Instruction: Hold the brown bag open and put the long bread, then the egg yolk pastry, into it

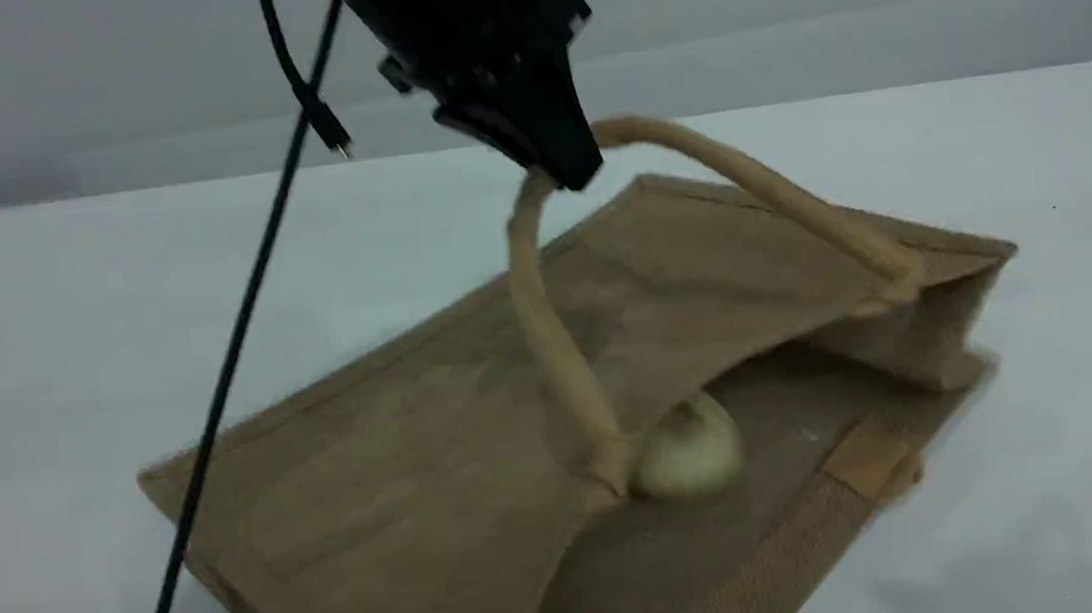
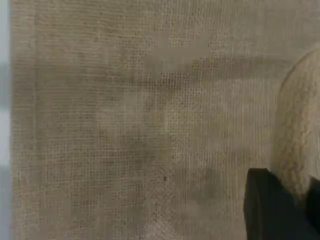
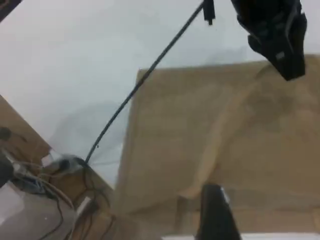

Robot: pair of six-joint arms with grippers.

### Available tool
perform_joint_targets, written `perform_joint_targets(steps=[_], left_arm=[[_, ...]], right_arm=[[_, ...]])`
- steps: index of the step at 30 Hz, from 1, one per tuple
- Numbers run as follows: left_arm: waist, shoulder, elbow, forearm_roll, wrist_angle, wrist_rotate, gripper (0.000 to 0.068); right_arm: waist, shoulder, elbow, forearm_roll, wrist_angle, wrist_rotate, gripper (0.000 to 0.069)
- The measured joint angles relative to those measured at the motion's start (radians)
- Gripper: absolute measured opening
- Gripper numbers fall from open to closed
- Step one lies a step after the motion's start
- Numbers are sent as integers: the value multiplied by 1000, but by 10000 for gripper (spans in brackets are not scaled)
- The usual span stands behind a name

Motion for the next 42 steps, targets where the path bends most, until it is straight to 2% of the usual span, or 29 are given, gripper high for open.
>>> perform_joint_targets(steps=[9, 14, 17, 22, 26, 30, 32, 38, 42], left_arm=[[0, 56, 0, -22, -7, 6, 95], [0, 56, 0, -39, 9, 5, 136], [0, 56, 0, -45, 52, 0, 216], [0, 49, 0, -35, 80, -5, 421], [0, 24, -3, 22, 119, -5, 507], [0, -36, -3, 102, 157, -6, 519], [0, -72, -3, 127, 172, -8, 521], [0, -210, -3, 136, 189, -9, 521], [0, -304, -3, 152, 189, -51, 521]], right_arm=[[0, 0, 0, 0, 33, 21, 395], [0, 0, 0, -18, 87, 42, 394], [0, 0, 0, -53, 130, 58, 394], [0, -10, 0, -134, 223, 88, 394], [0, -56, -11, -232, 302, 146, 394], [0, -138, -20, -358, 396, 242, 394], [0, -188, -20, -409, 403, 288, 394], [0, -395, -17, -504, 403, 385, 394], [0, -560, 19, -557, 403, 389, 394]])
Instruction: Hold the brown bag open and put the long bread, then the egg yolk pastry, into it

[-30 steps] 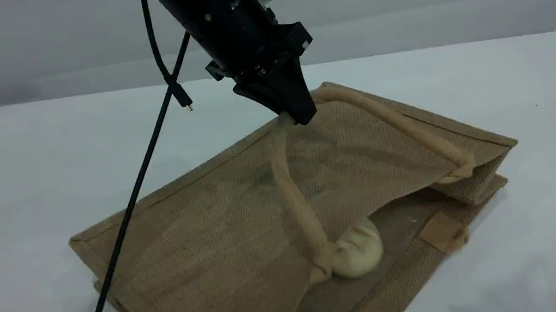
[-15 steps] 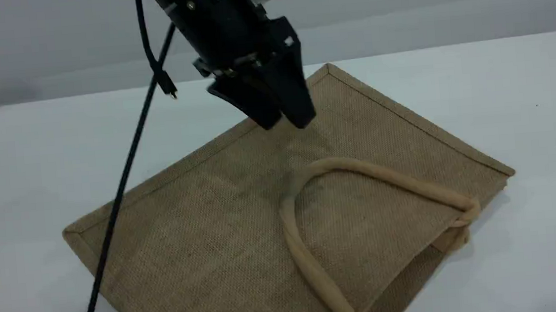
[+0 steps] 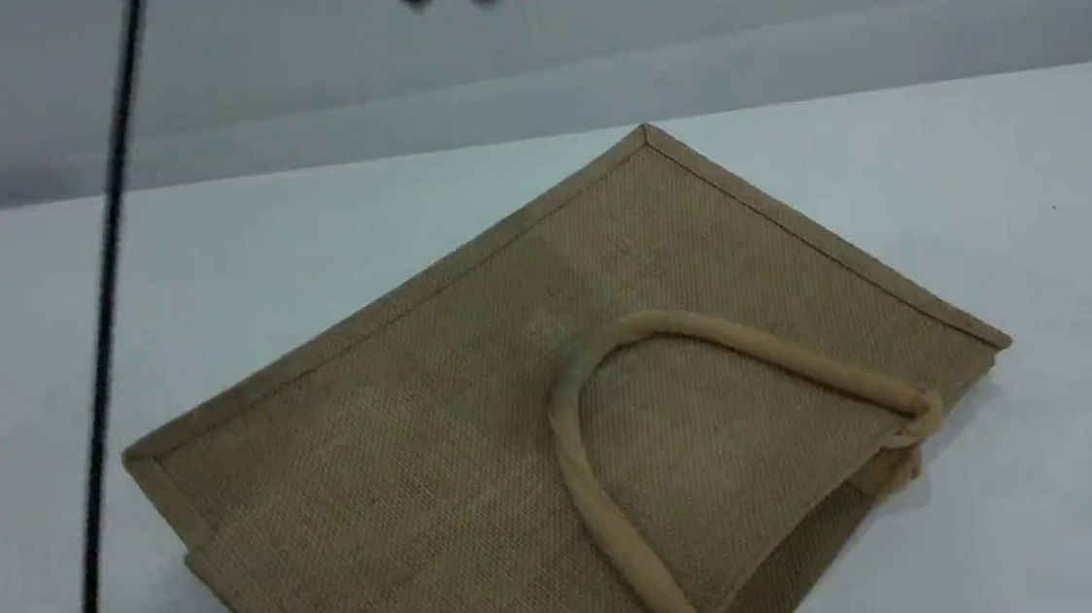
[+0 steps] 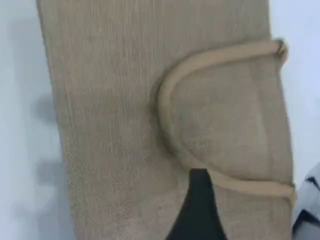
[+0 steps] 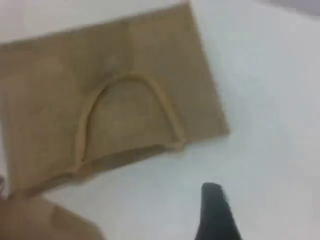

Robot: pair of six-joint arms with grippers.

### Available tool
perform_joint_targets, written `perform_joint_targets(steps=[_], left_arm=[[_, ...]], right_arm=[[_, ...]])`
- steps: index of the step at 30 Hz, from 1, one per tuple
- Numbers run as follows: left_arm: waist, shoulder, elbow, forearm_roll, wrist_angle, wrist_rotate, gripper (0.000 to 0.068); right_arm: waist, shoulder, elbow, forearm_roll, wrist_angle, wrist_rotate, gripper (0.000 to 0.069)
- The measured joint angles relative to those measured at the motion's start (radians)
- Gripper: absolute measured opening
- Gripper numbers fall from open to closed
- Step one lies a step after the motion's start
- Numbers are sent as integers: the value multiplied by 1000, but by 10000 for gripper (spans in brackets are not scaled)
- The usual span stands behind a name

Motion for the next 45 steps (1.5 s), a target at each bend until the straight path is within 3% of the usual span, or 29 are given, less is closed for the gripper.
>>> perform_joint_targets(steps=[4, 9, 17, 20, 24, 33, 45], left_arm=[[-3, -92, 0, 27, -1, -70, 521], [-53, -192, 1, 74, -2, -159, 521], [-224, -318, 3, 303, -1, -346, 521], [-284, -356, 5, 375, -3, -404, 521], [-334, -405, 44, 387, -5, -444, 521], [-340, -638, 314, 412, -6, -530, 521], [-340, -1055, 863, 413, -36, -572, 521]], right_arm=[[0, -170, 81, -40, 0, 0, 394], [0, -360, 217, -33, 0, 0, 394], [0, -472, 434, 30, -155, -1, 394], [0, -472, 442, 27, -158, -5, 394], [0, -472, 439, 27, -162, -5, 394], [0, -472, 439, 27, -158, -5, 391], [0, -472, 439, 27, -158, -4, 389]])
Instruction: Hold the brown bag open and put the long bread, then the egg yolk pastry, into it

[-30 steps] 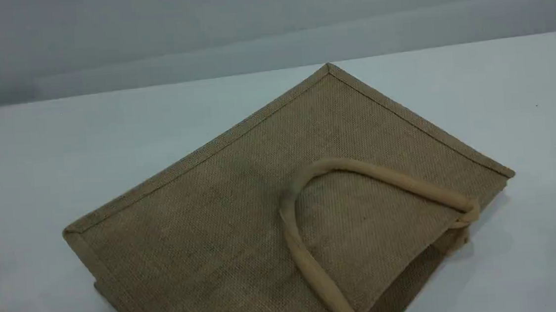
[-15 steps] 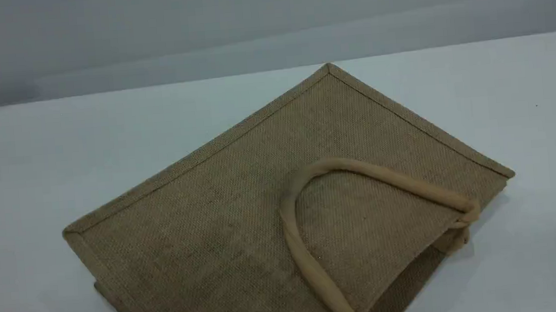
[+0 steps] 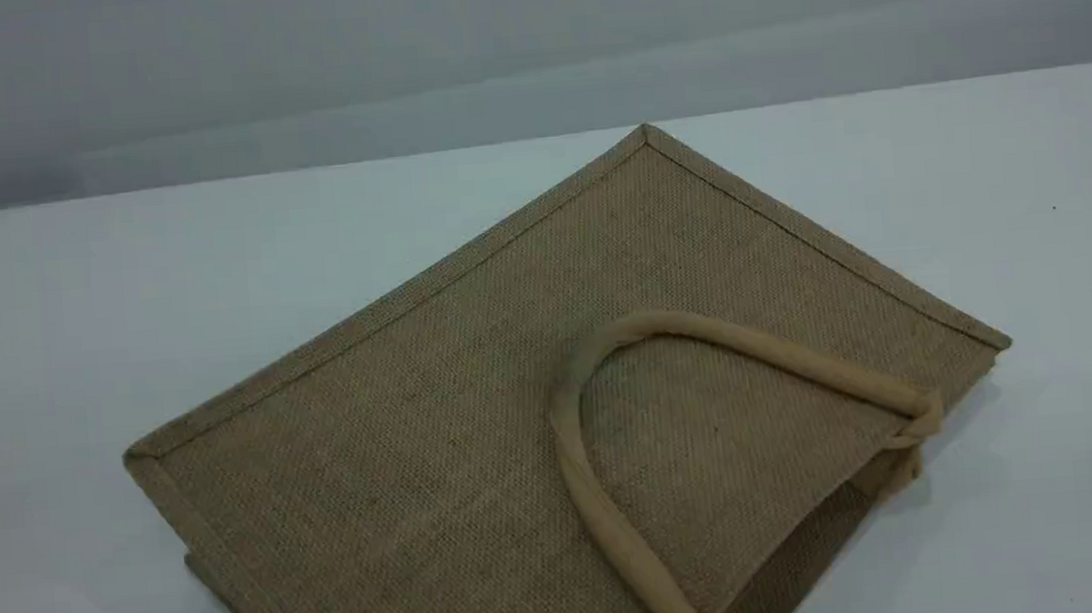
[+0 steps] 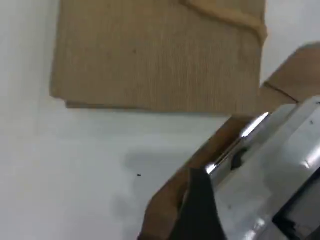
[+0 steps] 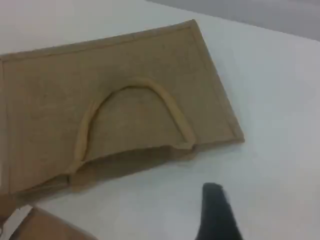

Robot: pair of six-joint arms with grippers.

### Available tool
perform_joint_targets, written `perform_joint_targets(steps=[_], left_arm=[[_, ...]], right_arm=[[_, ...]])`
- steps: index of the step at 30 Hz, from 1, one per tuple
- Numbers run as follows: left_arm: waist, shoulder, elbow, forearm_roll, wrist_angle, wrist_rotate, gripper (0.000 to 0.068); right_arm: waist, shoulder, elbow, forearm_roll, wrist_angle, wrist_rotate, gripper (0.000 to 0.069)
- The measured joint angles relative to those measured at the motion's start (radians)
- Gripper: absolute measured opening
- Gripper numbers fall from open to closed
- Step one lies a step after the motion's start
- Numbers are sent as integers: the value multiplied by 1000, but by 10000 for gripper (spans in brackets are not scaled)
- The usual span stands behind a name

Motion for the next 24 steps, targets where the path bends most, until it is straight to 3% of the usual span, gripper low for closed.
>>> perform_joint_targets(steps=[7, 15, 19, 24], left_arm=[[0, -240, 241, 0, -42, -15, 521], [0, -480, 355, 13, -87, -25, 521], [0, -560, 388, 63, -118, -40, 521], [1, -604, 392, 75, -111, -40, 496]], right_arm=[[0, 0, 0, 0, 0, -1, 389], [-8, 0, 0, 0, 0, 0, 389], [-91, 0, 0, 0, 0, 0, 388], [-263, 0, 0, 0, 0, 0, 388]])
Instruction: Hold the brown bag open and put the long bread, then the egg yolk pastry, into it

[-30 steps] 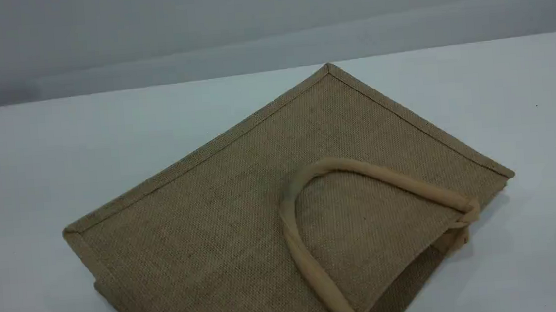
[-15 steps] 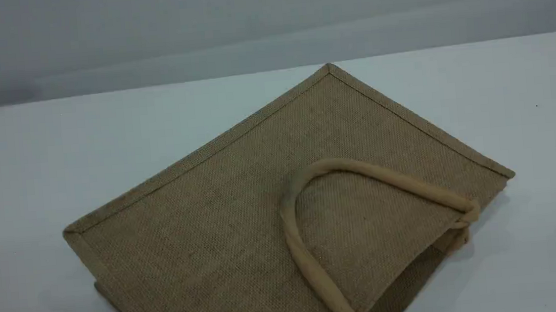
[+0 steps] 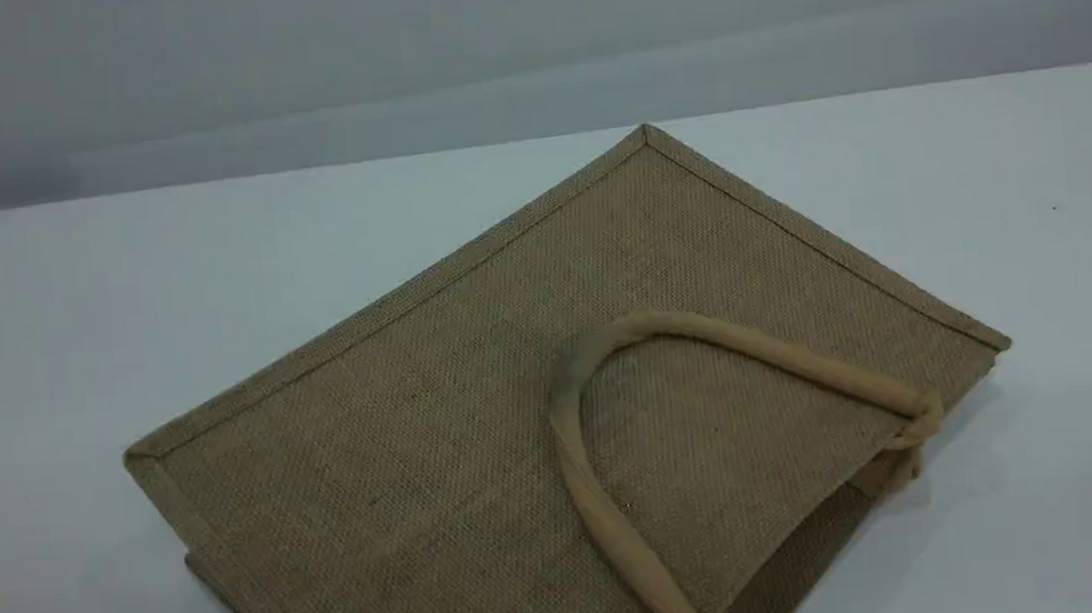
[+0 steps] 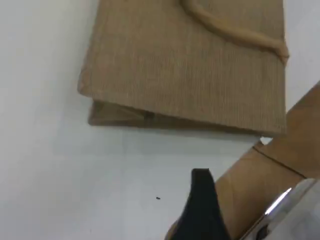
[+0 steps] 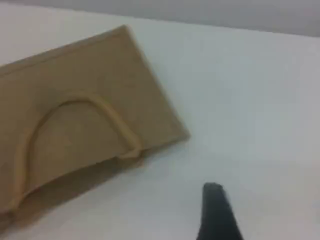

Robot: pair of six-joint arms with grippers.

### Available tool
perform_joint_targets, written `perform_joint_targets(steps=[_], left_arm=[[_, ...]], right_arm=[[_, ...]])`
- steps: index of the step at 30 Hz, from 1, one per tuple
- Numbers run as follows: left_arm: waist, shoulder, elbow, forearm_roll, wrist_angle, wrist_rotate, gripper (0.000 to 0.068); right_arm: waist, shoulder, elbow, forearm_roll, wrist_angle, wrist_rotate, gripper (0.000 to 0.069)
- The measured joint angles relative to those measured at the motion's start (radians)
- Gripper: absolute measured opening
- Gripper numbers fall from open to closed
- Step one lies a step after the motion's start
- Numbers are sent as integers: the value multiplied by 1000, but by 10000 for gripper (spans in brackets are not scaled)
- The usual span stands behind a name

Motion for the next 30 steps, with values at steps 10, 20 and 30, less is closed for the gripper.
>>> perform_joint_targets(steps=[10, 20, 30], left_arm=[[0, 1, 0, 0, 0, 1, 456], [0, 1, 0, 0, 0, 3, 456], [140, -12, 0, 0, -1, 4, 456]], right_arm=[[-176, -36, 0, -3, 0, -1, 388], [-176, -35, 0, -5, 0, -1, 387], [-176, -35, 0, -4, 0, -1, 387]])
